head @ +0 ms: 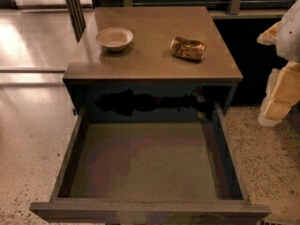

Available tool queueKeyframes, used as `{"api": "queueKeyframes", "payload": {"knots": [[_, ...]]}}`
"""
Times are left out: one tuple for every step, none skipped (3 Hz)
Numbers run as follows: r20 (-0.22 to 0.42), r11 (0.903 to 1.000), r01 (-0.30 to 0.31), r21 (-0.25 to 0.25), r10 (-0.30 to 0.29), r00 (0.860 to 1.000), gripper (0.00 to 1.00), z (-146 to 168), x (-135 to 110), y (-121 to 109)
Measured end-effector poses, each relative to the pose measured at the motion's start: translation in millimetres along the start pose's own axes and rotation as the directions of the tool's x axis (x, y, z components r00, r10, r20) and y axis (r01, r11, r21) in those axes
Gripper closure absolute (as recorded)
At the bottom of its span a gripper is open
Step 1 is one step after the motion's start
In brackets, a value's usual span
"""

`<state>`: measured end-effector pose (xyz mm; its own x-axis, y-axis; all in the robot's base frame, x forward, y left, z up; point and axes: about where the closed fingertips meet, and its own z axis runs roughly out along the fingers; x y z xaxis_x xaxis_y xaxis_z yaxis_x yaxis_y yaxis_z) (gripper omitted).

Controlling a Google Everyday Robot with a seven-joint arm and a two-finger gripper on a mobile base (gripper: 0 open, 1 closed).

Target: Place orange can into top drawer

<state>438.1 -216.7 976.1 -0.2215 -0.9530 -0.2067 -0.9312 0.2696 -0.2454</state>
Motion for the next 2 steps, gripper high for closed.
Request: {"api": "queueKeyframes", "payload": {"knots": [[0.0, 1.0, 0.0, 0.0, 0.0, 1.0, 0.0, 0.0, 0.0, -0.1], [-0.01, 0.9986, 0.042, 0.032, -0.041, 0.999, 0.0, 7.4, -6.5, -19.7]]}}
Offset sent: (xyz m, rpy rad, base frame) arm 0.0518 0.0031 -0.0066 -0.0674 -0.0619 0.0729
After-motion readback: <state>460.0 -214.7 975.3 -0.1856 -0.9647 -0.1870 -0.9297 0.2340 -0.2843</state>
